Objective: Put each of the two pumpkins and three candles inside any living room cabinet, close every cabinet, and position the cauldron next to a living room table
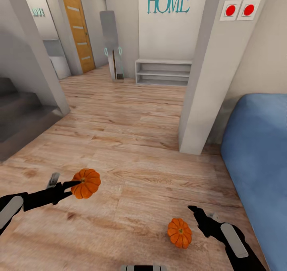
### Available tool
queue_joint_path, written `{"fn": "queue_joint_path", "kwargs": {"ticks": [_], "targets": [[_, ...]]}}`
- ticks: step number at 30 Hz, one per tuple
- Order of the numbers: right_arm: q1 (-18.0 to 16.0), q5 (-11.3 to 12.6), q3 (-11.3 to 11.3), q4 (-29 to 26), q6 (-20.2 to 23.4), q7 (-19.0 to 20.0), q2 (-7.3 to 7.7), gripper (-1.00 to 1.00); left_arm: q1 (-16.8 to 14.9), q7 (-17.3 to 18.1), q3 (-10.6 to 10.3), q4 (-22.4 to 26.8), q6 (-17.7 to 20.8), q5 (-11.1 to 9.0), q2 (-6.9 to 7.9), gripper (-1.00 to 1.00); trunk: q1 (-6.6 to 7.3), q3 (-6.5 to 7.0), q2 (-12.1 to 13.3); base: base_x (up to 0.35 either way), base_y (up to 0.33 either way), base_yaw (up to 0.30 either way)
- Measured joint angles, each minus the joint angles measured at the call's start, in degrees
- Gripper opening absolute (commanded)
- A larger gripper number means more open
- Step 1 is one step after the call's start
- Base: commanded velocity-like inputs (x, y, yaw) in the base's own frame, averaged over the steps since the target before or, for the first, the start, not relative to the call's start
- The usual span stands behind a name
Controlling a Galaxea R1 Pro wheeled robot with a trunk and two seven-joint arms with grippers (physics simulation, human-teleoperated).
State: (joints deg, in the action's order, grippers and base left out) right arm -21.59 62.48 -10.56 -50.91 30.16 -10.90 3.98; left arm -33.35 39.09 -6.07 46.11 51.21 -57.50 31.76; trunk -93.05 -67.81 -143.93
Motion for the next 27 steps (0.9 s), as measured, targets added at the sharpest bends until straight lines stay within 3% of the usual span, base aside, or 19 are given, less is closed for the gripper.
{"fn": "queue_joint_path", "kwargs": {"ticks": [7, 12, 15, 17, 23, 27], "targets": [[0.0, -0.2, -0.7, 2.7, 0.2, 5.8, 0.36, 1.00, 0.0, 3.1, -0.1, 0.0, -0.1, 0.4, 0.01, -1.00, 0.00, 0.00, 0.0, 0.000, 0.000, 0.000], [0.9, -0.1, -1.5, 8.8, 0.5, 14.0, 4.12, 1.00, 0.1, 3.4, -0.1, -0.1, -0.1, 0.2, 0.01, -1.00, 0.00, -0.01, 0.0, 0.000, 0.000, 0.000], [1.1, -0.6, -1.6, 12.0, 0.5, 19.7, 5.32, 1.00, 0.1, 3.4, -0.1, -0.1, 0.0, 0.1, 0.01, -1.00, 0.00, 0.00, 0.0, 0.000, 0.000, 0.000], [1.1, -1.7, -1.6, 14.7, 0.1, 23.6, 6.36, 1.00, 0.1, 3.4, -0.1, -0.1, 0.5, 0.1, 0.01, -1.00, 0.00, 0.00, 0.0, 0.000, 0.000, 0.000], [1.1, -4.8, -1.6, 17.4, -0.3, 29.8, 7.02, 1.00, 0.1, 3.4, -0.1, -0.1, 1.2, 0.0, 0.01, -1.00, 0.00, 0.00, 0.0, 0.000, 0.000, 0.000], [1.1, -9.1, -1.6, 18.3, -2.9, 35.4, 7.07, 1.00, 0.1, 3.4, -0.1, 0.0, 1.3, 0.0, 0.01, -1.00, 0.00, 0.00, 0.0, 0.000, 0.000, 0.000]]}}
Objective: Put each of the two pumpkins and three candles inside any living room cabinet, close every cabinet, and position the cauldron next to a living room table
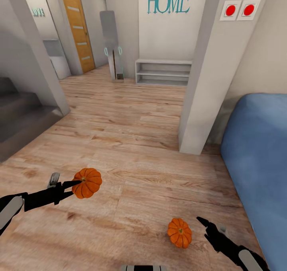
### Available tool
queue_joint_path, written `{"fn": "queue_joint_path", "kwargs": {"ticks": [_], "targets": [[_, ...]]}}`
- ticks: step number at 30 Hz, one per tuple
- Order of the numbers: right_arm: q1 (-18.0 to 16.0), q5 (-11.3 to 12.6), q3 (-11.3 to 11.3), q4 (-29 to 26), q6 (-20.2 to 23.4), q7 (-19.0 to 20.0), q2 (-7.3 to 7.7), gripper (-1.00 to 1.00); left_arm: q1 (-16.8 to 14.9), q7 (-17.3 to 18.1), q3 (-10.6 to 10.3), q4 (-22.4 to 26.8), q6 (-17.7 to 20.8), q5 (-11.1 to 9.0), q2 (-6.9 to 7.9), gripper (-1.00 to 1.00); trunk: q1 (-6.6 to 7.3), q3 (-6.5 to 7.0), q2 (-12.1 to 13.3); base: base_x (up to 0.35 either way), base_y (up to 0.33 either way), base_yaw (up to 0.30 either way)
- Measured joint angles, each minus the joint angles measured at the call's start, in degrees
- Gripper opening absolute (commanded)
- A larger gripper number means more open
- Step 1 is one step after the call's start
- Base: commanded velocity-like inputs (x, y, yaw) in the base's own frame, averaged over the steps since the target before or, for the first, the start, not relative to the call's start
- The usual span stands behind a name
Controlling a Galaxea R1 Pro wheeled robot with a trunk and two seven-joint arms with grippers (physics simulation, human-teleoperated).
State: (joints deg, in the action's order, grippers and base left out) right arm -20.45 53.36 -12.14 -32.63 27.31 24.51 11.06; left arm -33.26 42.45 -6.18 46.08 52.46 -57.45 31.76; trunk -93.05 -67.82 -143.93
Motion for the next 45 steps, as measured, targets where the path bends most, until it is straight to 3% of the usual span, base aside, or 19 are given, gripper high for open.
{"fn": "queue_joint_path", "kwargs": {"ticks": [3, 7, 15, 19, 31, 45], "targets": [[0.0, -3.9, 0.2, 1.2, -3.0, 3.5, -0.04, 1.00, 0.0, 0.0, 0.0, 0.0, 0.0, 0.0, 0.00, -1.00, 0.00, 0.00, 0.0, 0.000, 0.000, 0.000], [0.0, -8.1, 0.3, 1.8, -5.3, 4.4, -0.10, 1.00, 0.0, 0.0, 0.0, 0.0, 0.0, 0.0, 0.00, -1.00, 0.00, 0.00, 0.0, 0.000, 0.000, 0.000], [0.0, -13.1, 0.4, 2.1, -6.9, 3.3, -0.20, 1.00, 0.0, 0.0, 0.1, -0.1, 0.0, 0.0, 0.00, -1.00, 0.00, 0.00, 0.0, 0.000, 0.000, 0.000], [0.0, -13.9, 0.4, 2.1, -7.5, 2.1, -0.48, 1.00, 0.0, 0.0, 0.1, 0.0, 0.0, 0.0, 0.00, -1.00, 0.00, 0.00, 0.0, 0.000, 0.000, 0.000], [0.0, -19.2, 0.8, 2.1, -7.8, 0.8, -0.63, 1.00, 0.0, 0.1, 0.1, -0.1, 0.0, 0.0, 0.00, -1.00, -0.31, -2.65, -0.2, 0.000, 0.000, 0.000], [0.0, -19.8, 1.7, 1.9, -7.9, 1.5, -0.28, 1.00, 0.0, 0.1, 0.1, -0.1, -0.1, 0.1, 0.00, -1.00, -0.64, -5.54, -0.3, 0.000, 0.000, 0.000]]}}
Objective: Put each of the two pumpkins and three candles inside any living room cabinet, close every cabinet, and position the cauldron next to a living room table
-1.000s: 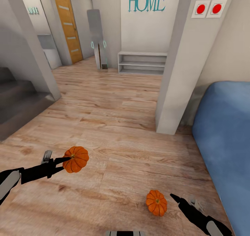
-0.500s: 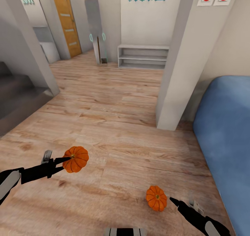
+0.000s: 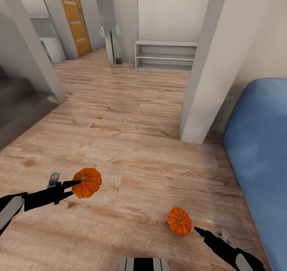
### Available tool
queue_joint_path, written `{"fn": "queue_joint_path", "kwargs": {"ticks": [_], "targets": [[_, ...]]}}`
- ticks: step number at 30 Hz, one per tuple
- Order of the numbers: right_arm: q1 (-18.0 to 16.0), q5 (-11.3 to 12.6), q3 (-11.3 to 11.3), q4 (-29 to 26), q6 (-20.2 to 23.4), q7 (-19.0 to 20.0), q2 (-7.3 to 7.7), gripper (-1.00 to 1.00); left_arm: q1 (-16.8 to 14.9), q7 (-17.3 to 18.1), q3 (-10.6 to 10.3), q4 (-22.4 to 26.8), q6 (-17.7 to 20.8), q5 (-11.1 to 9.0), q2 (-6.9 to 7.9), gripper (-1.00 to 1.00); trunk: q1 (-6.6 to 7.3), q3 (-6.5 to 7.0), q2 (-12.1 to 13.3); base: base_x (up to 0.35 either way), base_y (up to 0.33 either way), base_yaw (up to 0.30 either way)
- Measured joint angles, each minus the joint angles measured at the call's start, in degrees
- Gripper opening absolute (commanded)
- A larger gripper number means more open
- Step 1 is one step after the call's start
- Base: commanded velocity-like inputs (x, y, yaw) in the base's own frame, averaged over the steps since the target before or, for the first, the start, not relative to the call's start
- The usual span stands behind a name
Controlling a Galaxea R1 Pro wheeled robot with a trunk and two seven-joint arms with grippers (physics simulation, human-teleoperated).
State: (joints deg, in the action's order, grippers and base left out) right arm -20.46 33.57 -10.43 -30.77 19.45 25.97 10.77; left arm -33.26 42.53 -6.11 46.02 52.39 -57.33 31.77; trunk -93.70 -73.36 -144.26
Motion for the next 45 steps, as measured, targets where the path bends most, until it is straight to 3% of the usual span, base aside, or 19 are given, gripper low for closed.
{"fn": "queue_joint_path", "kwargs": {"ticks": [8, 15, 45], "targets": [[0.0, 0.0, 0.9, -0.1, -0.1, 2.1, 0.05, 1.00, 0.0, 0.0, 0.0, 0.0, 0.1, -0.2, 0.00, -1.00, 0.00, 0.00, 0.0, 0.000, 0.000, 0.000], [0.0, -0.1, 1.0, -0.4, -0.1, 2.5, 0.12, 1.00, 0.0, 0.0, 0.0, 0.0, 0.0, -0.1, 0.08, -1.00, -0.18, -1.54, -0.1, 0.000, 0.000, 0.000], [-0.7, -0.1, 1.0, -0.7, 0.3, 3.1, 0.59, 1.00, 0.0, 0.0, -0.1, 0.0, 0.1, -0.2, 0.09, -1.00, -0.18, -1.55, -0.1, 0.000, 0.000, 0.000]]}}
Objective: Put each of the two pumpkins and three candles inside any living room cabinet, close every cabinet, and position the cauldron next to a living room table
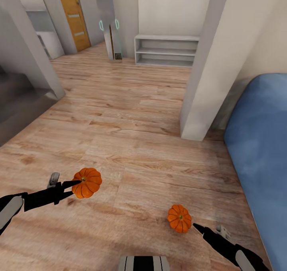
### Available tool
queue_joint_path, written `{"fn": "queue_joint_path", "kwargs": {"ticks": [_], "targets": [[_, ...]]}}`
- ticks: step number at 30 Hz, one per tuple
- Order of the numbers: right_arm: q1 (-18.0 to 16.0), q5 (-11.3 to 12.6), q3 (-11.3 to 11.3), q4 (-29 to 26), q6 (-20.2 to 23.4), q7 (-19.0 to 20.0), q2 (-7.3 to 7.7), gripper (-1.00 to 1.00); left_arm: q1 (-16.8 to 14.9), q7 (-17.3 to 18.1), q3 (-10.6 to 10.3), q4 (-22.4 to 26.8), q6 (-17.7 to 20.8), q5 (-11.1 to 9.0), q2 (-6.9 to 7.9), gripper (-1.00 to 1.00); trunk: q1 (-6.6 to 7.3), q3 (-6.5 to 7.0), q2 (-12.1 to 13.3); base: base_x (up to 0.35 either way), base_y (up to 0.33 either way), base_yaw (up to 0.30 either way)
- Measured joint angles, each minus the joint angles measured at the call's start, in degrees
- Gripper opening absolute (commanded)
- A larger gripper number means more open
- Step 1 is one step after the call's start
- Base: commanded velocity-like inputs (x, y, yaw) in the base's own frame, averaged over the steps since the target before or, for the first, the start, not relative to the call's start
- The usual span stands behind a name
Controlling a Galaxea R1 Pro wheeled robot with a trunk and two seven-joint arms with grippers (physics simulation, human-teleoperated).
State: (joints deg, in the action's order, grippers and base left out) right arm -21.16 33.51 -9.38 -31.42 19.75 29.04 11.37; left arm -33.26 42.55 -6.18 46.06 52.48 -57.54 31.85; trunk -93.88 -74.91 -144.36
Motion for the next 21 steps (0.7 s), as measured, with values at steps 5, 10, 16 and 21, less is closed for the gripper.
{"fn": "queue_joint_path", "kwargs": {"ticks": [5, 10, 16, 21], "targets": [[-0.2, 0.1, 0.0, 0.0, 0.2, 0.7, 0.44, 1.00, 0.0, 0.0, 0.0, -0.1, 0.0, 0.0, 0.00, -1.00, 0.00, 0.00, 0.0, 0.000, 0.000, 0.000], [-0.6, 0.1, 0.0, 0.0, 0.3, 3.1, 1.09, 1.00, 0.0, 0.0, 0.0, -0.1, 0.0, 0.0, 0.00, -1.00, 0.00, 0.00, 0.0, 0.000, 0.000, 0.000], [-1.0, 0.0, 0.5, 0.3, 0.6, 8.1, 1.31, 1.00, 0.0, 1.7, 0.0, 0.0, 0.1, 0.0, -0.01, -1.00, 0.00, 0.00, 0.0, 0.000, 0.000, 0.000], [-1.1, 0.1, 0.6, 0.6, 0.6, 8.5, 1.30, 1.00, 0.0, 5.2, 0.0, -0.5, -0.1, 0.9, 0.00, -1.00, -0.10, -0.89, -0.1, 0.000, 0.000, 0.000]]}}
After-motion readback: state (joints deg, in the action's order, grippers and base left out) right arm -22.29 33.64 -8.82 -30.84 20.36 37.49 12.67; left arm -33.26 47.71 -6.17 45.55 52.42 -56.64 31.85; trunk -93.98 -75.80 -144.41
